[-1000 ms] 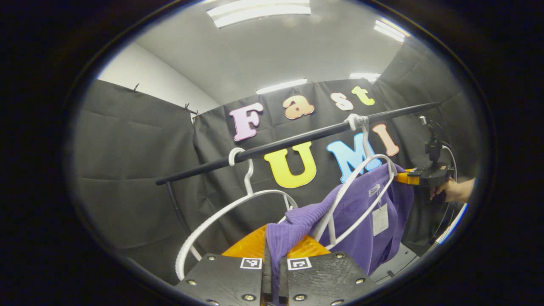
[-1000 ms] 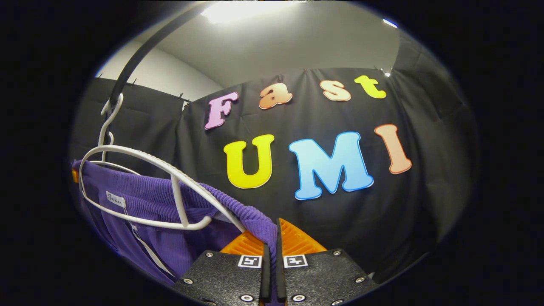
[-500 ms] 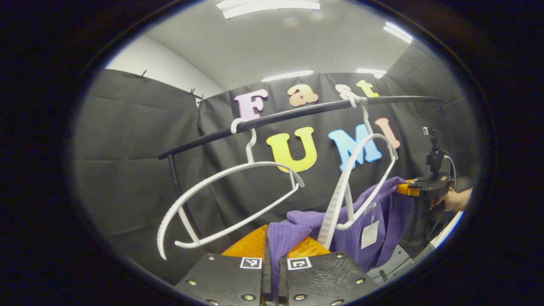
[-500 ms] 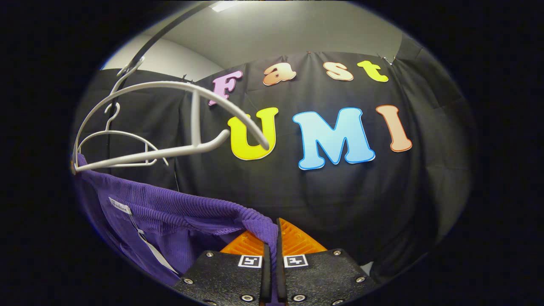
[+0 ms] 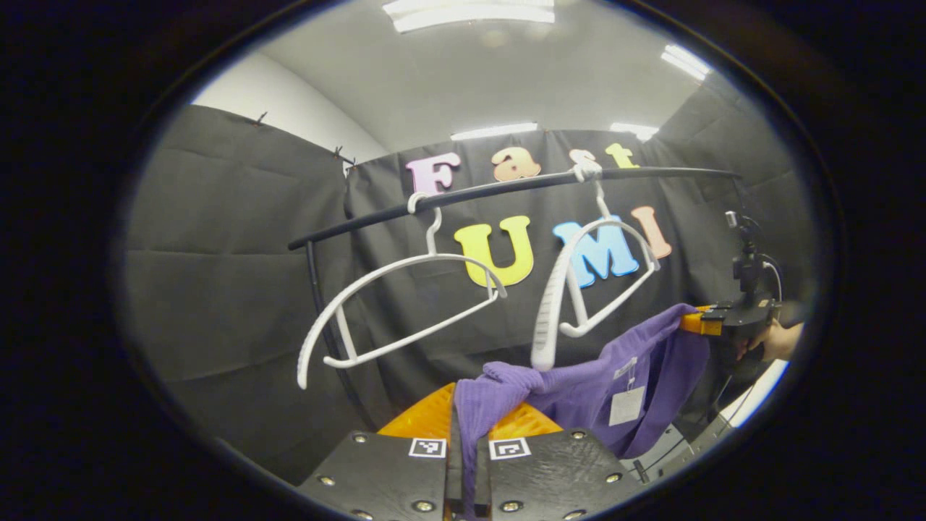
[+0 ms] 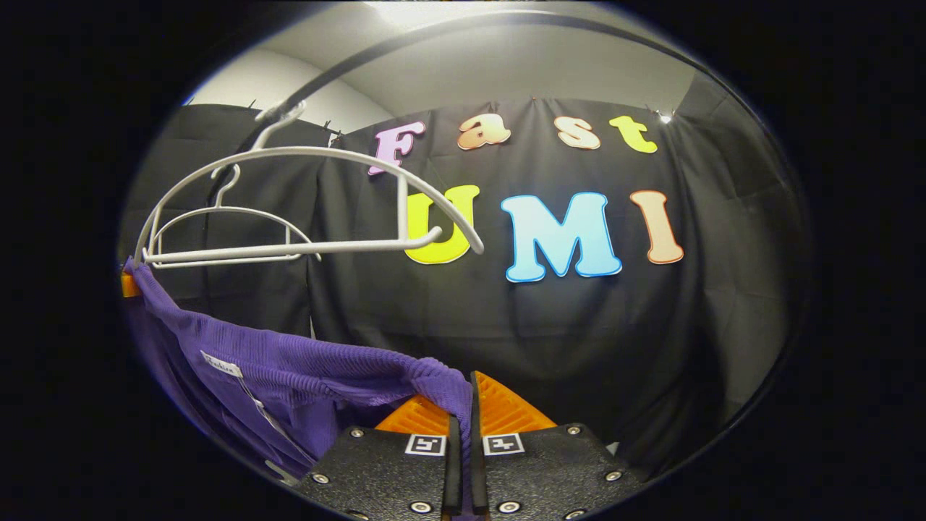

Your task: Grasp the clothes on the hanger with both hands and then place them into the laundry hamper below.

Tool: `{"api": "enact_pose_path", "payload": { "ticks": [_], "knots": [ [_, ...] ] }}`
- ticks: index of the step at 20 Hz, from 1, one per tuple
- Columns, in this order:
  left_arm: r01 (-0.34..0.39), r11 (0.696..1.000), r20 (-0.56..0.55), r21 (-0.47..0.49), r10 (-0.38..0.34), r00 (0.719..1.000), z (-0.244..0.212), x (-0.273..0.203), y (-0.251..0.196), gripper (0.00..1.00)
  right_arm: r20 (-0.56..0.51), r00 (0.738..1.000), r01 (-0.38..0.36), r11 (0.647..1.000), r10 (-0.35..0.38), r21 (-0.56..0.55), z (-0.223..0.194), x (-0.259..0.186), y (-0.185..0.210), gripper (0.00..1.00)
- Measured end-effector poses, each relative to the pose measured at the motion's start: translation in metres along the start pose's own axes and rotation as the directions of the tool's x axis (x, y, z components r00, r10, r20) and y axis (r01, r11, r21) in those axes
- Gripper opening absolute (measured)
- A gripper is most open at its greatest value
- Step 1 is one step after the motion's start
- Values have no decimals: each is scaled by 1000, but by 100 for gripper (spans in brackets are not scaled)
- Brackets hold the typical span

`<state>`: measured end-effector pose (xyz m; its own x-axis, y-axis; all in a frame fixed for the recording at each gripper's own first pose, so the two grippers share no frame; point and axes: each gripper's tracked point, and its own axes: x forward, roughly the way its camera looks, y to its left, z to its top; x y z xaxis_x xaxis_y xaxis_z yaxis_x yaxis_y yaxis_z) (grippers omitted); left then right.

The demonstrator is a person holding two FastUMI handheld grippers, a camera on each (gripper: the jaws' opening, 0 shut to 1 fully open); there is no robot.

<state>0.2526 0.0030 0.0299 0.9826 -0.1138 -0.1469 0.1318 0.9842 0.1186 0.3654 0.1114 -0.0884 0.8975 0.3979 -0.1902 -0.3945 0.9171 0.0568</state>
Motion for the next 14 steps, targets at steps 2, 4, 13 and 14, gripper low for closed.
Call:
{"api": "enact_pose_path", "payload": {
  "ticks": [2,4,13,14],
  "knots": [
    [24,1000,25,-7,-24,999,7,-28,-7,7,16,1000,-2,1000,2,12,9,-28,9,5],
    [52,998,42,-22,-51,998,12,-53,-13,7,37,999,-2,1000,2,13,21,-55,18,5],
    [181,976,121,-122,-167,979,23,-100,-58,7,119,992,-53,998,48,34,66,-164,78,5],
    [200,971,127,-129,-184,975,23,-108,-66,7,122,991,-58,998,53,38,66,-174,86,4]
  ]
}}
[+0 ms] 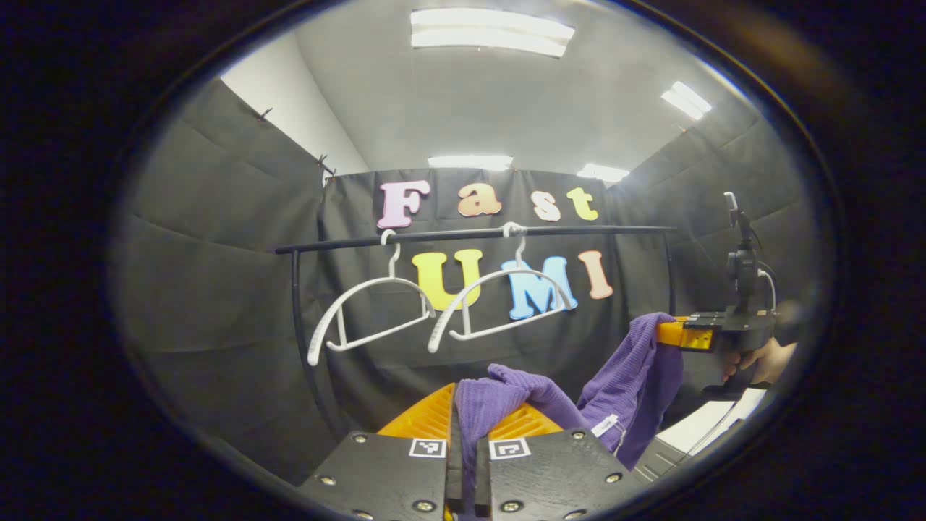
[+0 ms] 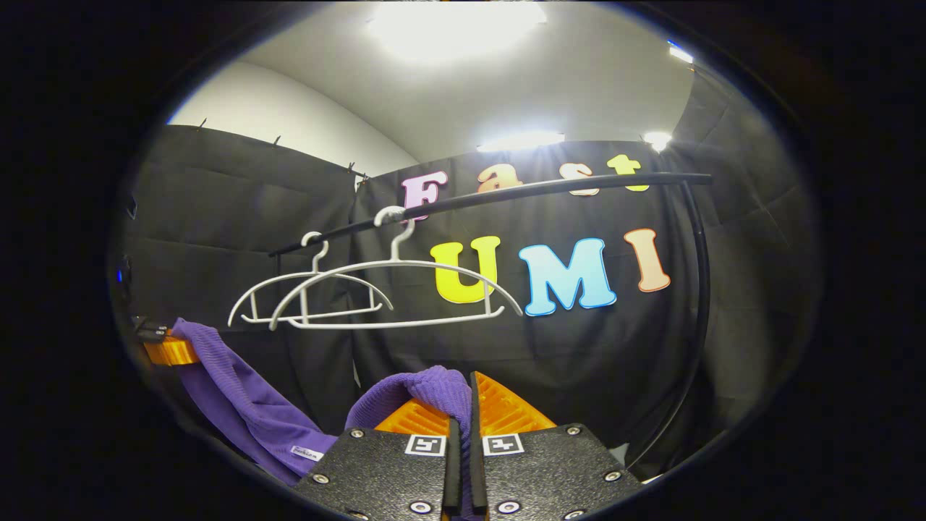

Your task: Grasp the clothes on the hanger with both hands and then place them into the laundry hamper below.

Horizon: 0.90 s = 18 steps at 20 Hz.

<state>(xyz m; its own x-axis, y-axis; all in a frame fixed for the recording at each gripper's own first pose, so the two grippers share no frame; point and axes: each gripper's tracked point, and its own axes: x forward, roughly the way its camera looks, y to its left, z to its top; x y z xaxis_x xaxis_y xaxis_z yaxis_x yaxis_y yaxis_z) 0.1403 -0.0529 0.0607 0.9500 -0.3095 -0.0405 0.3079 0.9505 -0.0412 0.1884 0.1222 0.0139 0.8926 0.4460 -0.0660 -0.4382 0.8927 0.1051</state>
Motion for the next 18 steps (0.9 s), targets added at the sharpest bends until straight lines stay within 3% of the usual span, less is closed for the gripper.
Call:
{"api": "enact_pose_path", "payload": {
  "ticks": [4,10,17,18],
  "knots": [
    [63,998,-1,-22,-63,998,-17,-24,-33,6,-12,1000,-29,999,28,-35,-16,-28,26,5],
    [108,991,-94,-85,-116,989,-77,-13,-81,6,-146,986,-90,994,81,-58,-85,-57,61,5],
    [67,992,-252,-107,-92,963,-168,-19,-85,7,-308,948,-99,993,76,-61,-171,-70,68,5],
    [56,992,-279,-112,-86,956,-183,-22,-84,11,-334,940,-101,993,74,-63,-183,-66,70,6]
  ]
}}
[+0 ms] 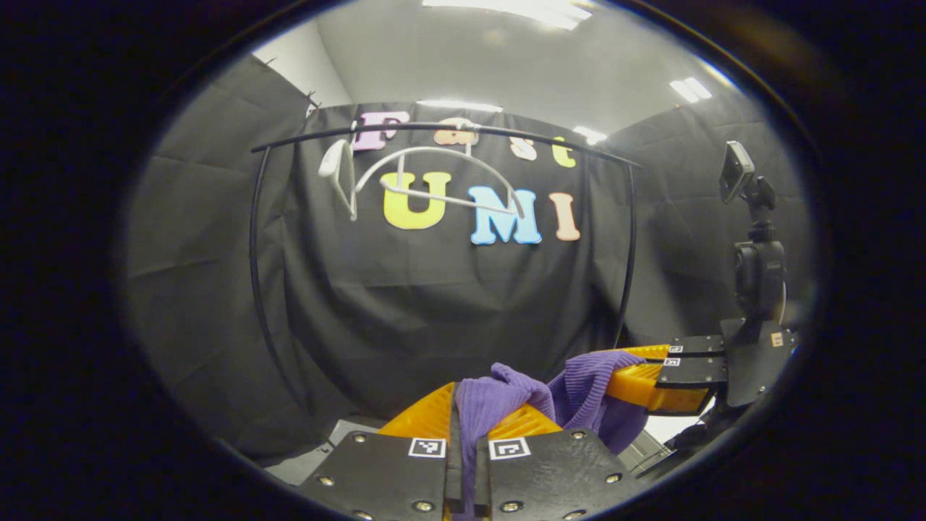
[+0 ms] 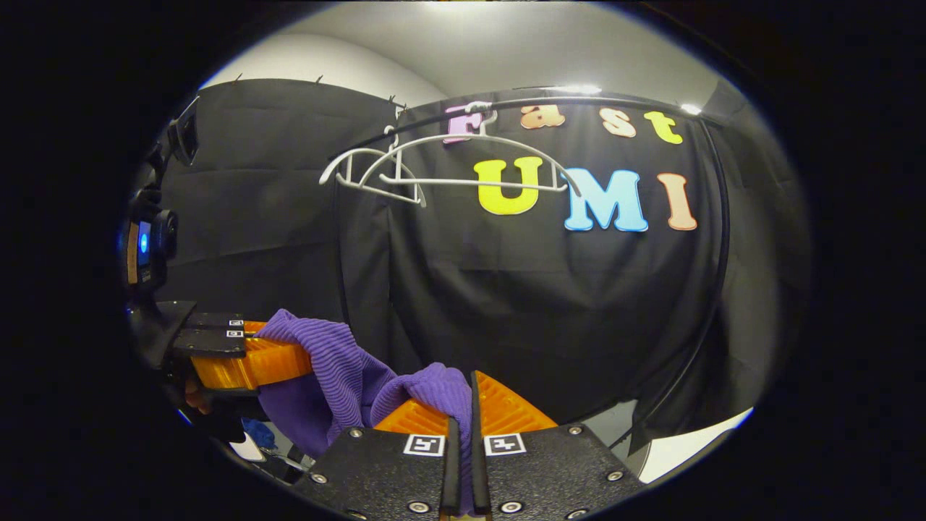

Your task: Grasp the clothes on the hanger with both hands and then place them into the laundry hamper below.

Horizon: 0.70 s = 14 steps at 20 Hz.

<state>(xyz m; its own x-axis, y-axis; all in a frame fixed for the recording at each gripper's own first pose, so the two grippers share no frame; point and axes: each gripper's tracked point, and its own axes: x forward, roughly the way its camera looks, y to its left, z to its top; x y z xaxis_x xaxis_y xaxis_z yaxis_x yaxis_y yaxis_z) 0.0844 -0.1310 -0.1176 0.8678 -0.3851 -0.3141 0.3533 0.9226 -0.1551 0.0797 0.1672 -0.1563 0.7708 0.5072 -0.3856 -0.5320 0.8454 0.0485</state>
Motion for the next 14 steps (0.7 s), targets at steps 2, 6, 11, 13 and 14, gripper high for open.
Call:
{"api": "enact_pose_path", "payload": {
  "ticks": [2,6,11,13,14],
  "knots": [
    [-27,1000,-66,1,27,997,-33,8,5,7,-58,998,-2,1000,2,-4,-27,2,2,7],
    [-61,998,-204,17,64,977,-96,26,13,7,-196,981,-7,1000,1,-27,-81,8,1,9],
    [-89,995,-321,52,101,942,-157,16,19,2,-327,945,-18,998,-4,-65,-139,10,6,14],
    [-78,996,-369,54,92,925,-177,5,20,12,-374,928,-25,997,-6,-79,-158,4,9,24],
    [-80,995,-385,58,96,918,-184,1,22,12,-389,921,-26,996,-9,-84,-166,2,8,29]
  ]
}}
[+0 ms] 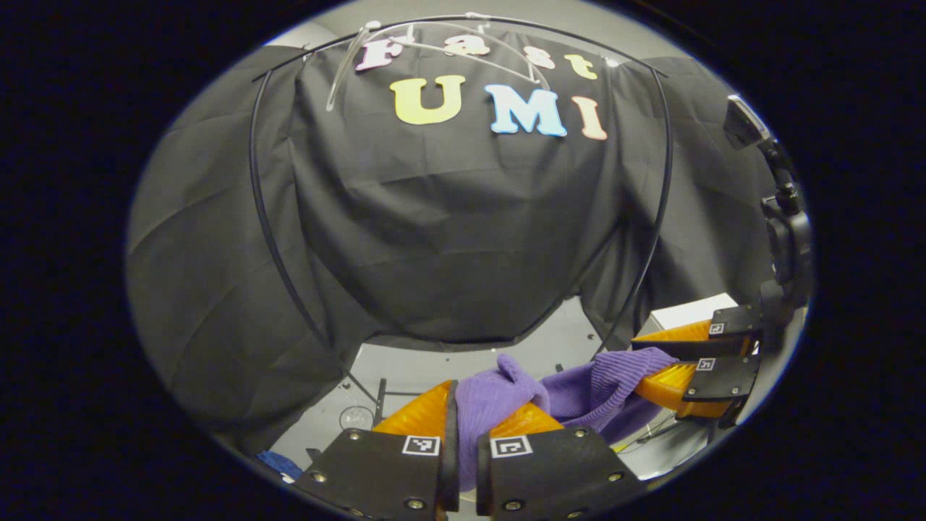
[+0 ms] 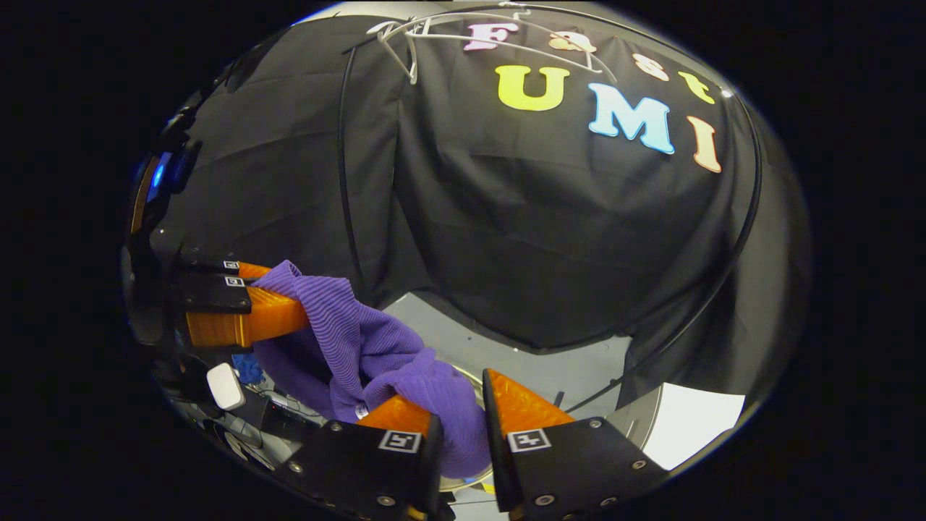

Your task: Grasp the clothes on the hanger with both hands and then place them into the laundry hamper below.

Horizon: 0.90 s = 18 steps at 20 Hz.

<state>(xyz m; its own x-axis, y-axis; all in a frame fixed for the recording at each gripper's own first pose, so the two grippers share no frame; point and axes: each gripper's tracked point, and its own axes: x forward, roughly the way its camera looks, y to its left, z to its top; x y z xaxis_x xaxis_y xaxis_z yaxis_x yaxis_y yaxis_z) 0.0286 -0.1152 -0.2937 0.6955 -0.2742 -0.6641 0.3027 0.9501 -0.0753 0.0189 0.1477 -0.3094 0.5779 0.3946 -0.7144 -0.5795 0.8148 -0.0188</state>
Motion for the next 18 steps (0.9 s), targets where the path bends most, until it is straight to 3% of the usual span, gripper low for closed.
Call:
{"api": "enact_pose_path", "payload": {
  "ticks": [1,2,3,5,6,9,13,14,16,18],
  "knots": [
    [-7,1000,-10,7,7,1000,-4,1,3,10,-15,1000,2,1000,-2,-4,-7,0,-1,41],
    [-10,1000,-11,11,10,1000,-4,-2,6,24,-32,999,6,1000,-6,-8,-14,0,-1,47],
    [-13,1000,-16,11,13,1000,-8,-6,9,39,-50,999,9,1000,-10,-14,-21,0,-1,61],
    [-11,1000,20,-2,11,1000,4,-16,13,72,-80,997,1,1000,-2,-8,-32,-3,3,78],
    [-17,1000,33,0,17,999,11,-20,15,88,-66,998,1,1000,-1,5,-30,-6,3,83],
    [-39,999,88,6,39,995,29,-37,26,84,-6,1000,12,999,-12,31,-4,-24,-2,93],
    [-70,997,198,-33,75,977,72,-69,47,84,135,988,59,996,-68,69,50,-61,-20,94],
    [-76,996,230,-41,83,970,84,-80,52,89,175,981,70,994,-84,86,64,-69,-26,94],
    [-83,996,294,-44,92,951,116,-103,65,84,256,959,93,989,-120,113,96,-92,-37,94],
    [-81,996,343,-48,93,935,147,-128,73,88,327,932,117,985,-154,128,118,-121,-45,94]
  ]
}}
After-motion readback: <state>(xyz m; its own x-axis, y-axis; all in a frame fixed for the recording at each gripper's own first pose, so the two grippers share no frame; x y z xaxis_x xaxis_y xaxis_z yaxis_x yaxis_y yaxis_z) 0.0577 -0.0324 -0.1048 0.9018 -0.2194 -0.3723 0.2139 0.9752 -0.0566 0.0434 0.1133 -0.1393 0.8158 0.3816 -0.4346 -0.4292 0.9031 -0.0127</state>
